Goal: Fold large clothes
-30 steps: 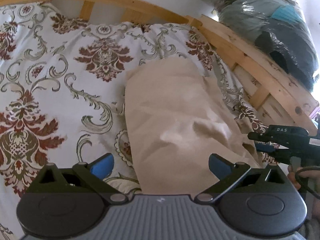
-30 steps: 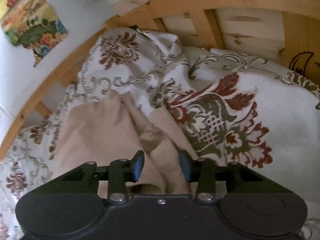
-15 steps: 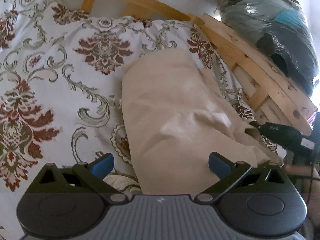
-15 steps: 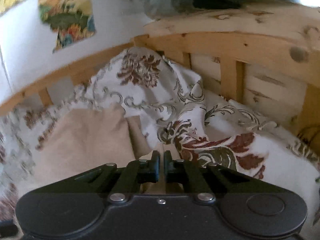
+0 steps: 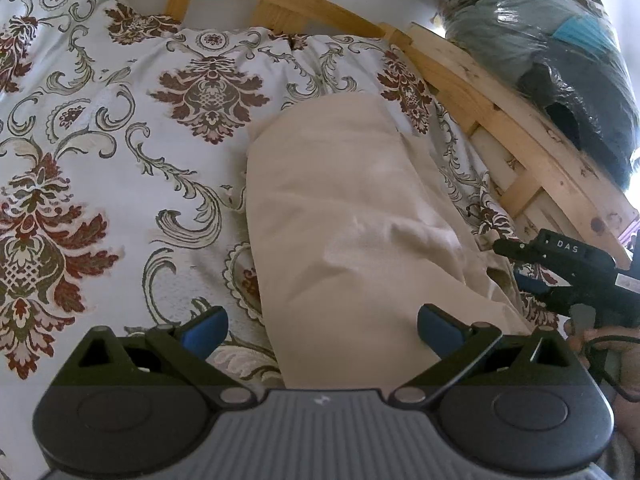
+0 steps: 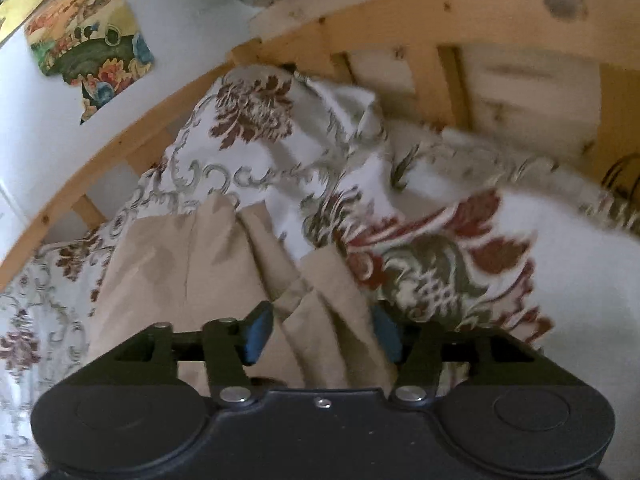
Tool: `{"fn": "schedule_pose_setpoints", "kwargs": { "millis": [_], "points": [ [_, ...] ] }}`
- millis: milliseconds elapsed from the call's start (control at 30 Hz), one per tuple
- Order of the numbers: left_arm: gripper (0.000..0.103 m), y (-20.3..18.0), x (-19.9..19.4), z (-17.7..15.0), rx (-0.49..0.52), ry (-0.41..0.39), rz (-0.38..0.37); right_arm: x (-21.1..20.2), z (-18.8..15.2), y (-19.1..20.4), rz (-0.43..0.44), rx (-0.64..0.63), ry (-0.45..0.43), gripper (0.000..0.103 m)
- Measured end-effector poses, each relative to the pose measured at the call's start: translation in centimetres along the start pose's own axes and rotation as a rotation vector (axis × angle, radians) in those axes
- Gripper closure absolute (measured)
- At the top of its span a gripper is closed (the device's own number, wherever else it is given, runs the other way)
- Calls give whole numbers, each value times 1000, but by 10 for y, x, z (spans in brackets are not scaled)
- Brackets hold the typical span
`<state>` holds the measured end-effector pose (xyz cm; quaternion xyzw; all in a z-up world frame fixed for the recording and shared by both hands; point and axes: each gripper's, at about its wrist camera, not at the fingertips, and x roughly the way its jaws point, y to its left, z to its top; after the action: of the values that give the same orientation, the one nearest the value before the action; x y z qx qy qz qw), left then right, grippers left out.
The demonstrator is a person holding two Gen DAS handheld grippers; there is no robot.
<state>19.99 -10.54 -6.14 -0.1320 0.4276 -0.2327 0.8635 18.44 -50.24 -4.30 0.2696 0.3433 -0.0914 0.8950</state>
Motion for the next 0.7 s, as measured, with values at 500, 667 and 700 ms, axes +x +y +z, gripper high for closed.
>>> {"fn": "schedule_pose_setpoints", "kwargs": {
  "millis": [500,667,700],
  "points": [
    [1,1,0,0,-5,3,-1,24,-12,27,-3,-148,100,13],
    [1,10,-8,6,-47,-32,-43,25,-15,29,-20,-173,103,21],
    [1,15,-11,7,-72,-55,-60,25,-15,29,-23,-177,105,21]
  ]
}}
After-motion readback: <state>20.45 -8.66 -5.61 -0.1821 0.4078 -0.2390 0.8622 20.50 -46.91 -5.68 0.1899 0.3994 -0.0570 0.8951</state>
